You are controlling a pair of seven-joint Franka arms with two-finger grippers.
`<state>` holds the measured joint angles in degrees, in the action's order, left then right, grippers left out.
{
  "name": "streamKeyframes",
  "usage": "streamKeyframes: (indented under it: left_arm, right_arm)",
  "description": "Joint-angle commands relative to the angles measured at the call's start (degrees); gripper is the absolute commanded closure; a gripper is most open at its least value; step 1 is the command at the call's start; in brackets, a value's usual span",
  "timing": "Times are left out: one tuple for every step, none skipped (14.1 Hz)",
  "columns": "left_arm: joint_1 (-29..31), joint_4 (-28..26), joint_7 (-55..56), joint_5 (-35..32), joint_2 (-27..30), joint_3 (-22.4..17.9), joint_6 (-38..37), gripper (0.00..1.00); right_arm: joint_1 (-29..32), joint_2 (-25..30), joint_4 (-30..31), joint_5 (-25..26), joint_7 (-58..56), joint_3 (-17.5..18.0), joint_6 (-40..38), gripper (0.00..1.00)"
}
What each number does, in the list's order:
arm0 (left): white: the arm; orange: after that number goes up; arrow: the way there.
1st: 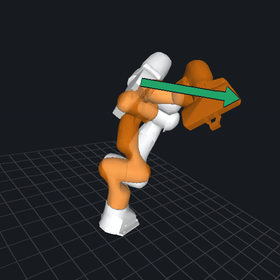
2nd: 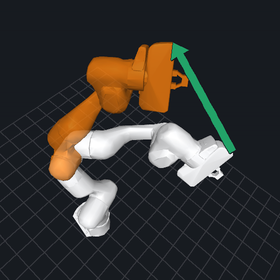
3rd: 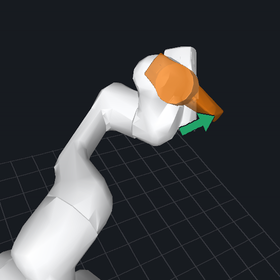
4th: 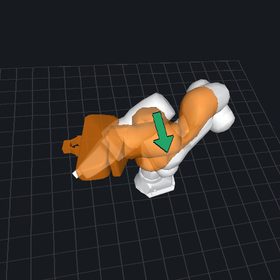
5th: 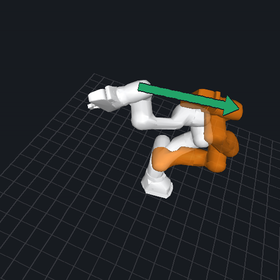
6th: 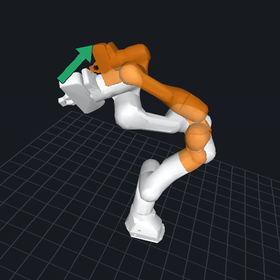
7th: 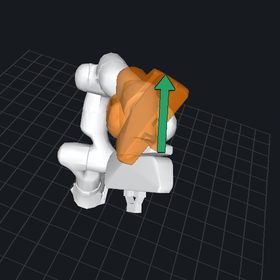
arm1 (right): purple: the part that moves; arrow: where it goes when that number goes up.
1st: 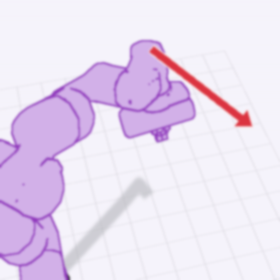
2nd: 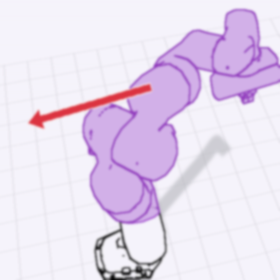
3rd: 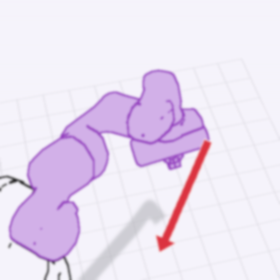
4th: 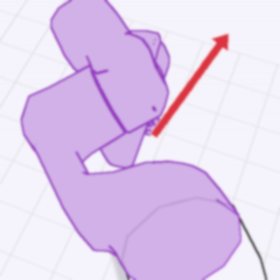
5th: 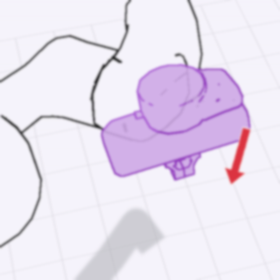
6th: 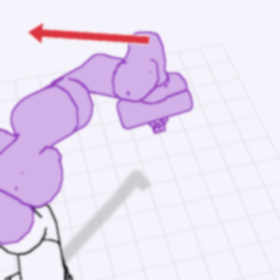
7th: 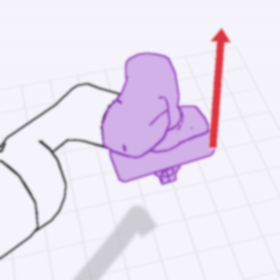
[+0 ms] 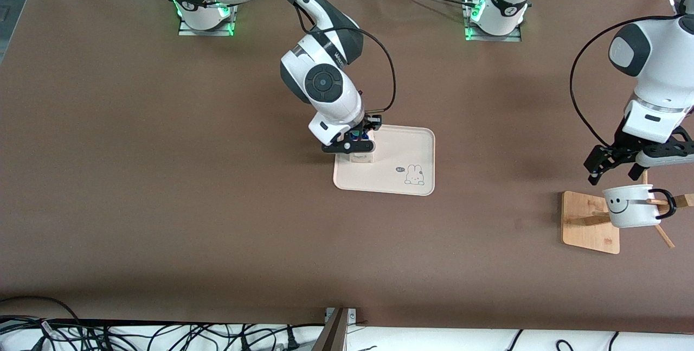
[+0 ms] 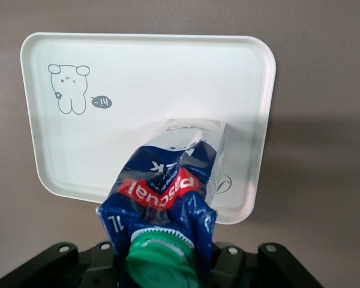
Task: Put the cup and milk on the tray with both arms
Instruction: 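Open the right gripper and withdraw it while the left gripper grasps the mug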
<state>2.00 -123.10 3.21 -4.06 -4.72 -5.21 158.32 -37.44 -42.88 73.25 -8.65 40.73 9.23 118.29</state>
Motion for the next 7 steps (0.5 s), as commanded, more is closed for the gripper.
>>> streamKeyframes:
  left_arm:
    - [0.02, -0.30, -0.92, -1.65, -1.08, -0.50, 3.21, 0.00]
    - [0.02, -0.21, -0.92, -1.65, -1.34, -0.59, 4.09, 0.00]
    - [0.02, -0.21, -0.92, -1.65, -1.95, -0.68, 5.23, 0.00]
    - [0.02, -0.30, -0.92, -1.65, -2.40, -0.77, 6.55, 0.00]
    - [0.02, -0.30, -0.92, -1.65, -3.44, -0.77, 8.48, 0.00]
    - [0.02, -0.30, -0.92, -1.65, -4.33, -0.85, 10.85, 0.00]
    - [0.02, -0.21, -0.92, -1.74, -5.03, -0.85, 12.35, 0.00]
  right_arm:
    - [-0.44, -1.34, -1.54, 1.09, -0.21, -0.17, 0.09, 0.01]
    - [-0.44, -1.07, -1.62, 1.09, 0.05, -0.17, 0.09, 0.00]
    - [-0.44, -0.90, -1.62, 1.00, 0.23, -0.26, -0.08, 0.00]
    - [-0.44, -0.20, -1.62, 1.00, 0.40, -0.26, -0.34, 0.00]
    - [-0.44, 1.03, -1.62, 0.92, 1.36, -0.26, -0.52, 0.00]
    - [-0.53, 1.30, -1.54, 0.91, 3.46, -0.26, -0.70, 0.00]
    - [-0.71, 1.83, -1.54, 1.00, 5.92, -0.17, -0.78, 0.00]
